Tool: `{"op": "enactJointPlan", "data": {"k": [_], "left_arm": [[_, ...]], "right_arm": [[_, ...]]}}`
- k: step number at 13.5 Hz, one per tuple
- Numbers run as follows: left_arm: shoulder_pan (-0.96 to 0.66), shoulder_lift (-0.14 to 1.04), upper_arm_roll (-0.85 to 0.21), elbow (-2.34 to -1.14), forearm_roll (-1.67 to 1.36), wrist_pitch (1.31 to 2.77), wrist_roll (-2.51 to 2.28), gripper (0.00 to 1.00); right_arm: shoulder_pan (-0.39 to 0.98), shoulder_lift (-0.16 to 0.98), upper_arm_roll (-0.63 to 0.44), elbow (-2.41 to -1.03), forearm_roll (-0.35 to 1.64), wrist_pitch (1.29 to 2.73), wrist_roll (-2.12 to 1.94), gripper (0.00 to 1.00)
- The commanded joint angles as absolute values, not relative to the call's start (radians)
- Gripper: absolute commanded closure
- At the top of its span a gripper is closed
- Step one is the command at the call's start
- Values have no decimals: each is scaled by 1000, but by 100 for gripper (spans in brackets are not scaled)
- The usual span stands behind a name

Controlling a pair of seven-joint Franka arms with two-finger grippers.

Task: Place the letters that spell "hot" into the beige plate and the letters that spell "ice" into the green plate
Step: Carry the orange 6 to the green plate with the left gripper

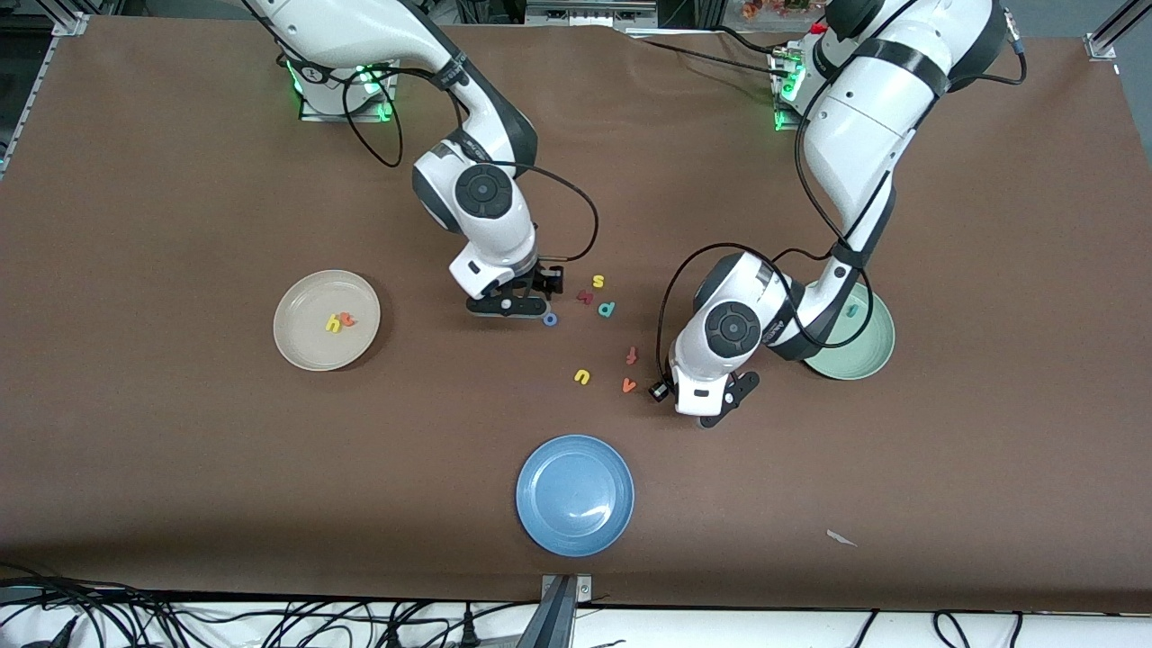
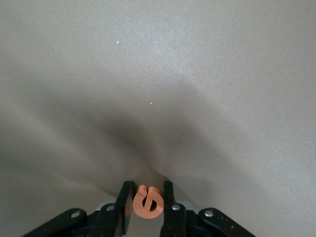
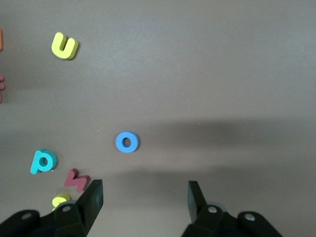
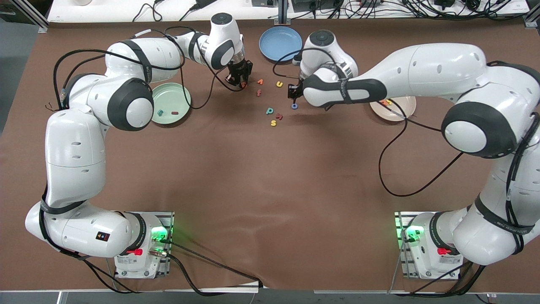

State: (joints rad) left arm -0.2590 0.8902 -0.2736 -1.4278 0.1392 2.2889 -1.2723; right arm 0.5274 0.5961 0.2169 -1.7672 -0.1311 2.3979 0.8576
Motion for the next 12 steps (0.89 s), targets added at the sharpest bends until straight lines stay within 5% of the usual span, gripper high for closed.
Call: {"op": "enactJointPlan", "data": {"k": [1, 5, 9, 12], "left_arm": [[-268, 911, -267, -1405, 164, 2276, -1293, 76], [-262, 902, -267, -1407, 163, 2257, -1293, 100], [-203, 826, -297, -1401, 163, 2087, -1252, 100], [-2, 752, -470, -1405, 161, 1917, -1148, 100]], "right_arm": [[557, 655, 206, -1726, -201, 2421, 932, 22], [597, 721, 187, -1646, -245, 2421, 969, 25], [626, 752, 156, -1623, -287, 2421, 983, 27], [626, 761, 150, -1623, -296, 2425, 985, 28]]}}
